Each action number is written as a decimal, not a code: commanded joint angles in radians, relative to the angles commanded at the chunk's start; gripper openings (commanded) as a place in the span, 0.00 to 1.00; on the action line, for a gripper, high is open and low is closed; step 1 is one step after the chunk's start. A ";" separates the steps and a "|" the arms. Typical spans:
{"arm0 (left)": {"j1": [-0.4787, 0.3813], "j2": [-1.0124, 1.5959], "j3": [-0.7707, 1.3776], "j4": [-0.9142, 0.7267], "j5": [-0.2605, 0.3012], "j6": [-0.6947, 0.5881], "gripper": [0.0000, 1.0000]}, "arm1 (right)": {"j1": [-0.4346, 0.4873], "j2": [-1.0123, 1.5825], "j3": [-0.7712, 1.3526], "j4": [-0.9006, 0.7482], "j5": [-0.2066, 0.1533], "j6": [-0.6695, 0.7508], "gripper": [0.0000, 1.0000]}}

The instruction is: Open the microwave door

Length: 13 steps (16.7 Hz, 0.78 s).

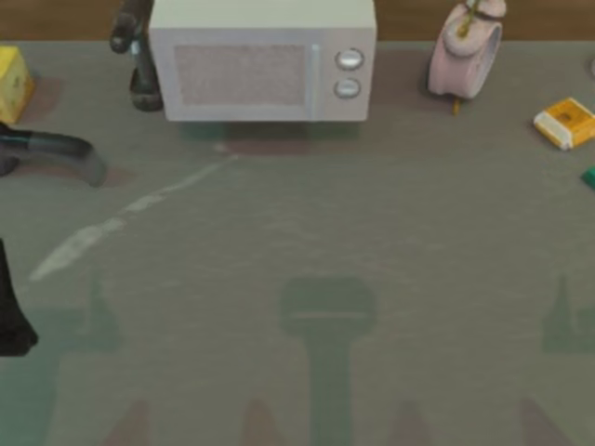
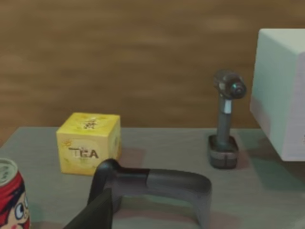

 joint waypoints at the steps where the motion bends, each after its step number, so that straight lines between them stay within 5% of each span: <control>1: 0.000 0.000 0.000 0.000 0.000 0.000 1.00 | 0.000 0.000 0.000 0.000 0.000 0.000 1.00; 6: -0.054 0.104 0.099 0.003 -0.045 -0.027 1.00 | 0.000 0.000 0.000 0.000 0.000 0.000 1.00; 13: -0.278 0.676 0.520 -0.003 -0.249 -0.137 1.00 | 0.000 0.000 0.000 0.000 0.000 0.000 1.00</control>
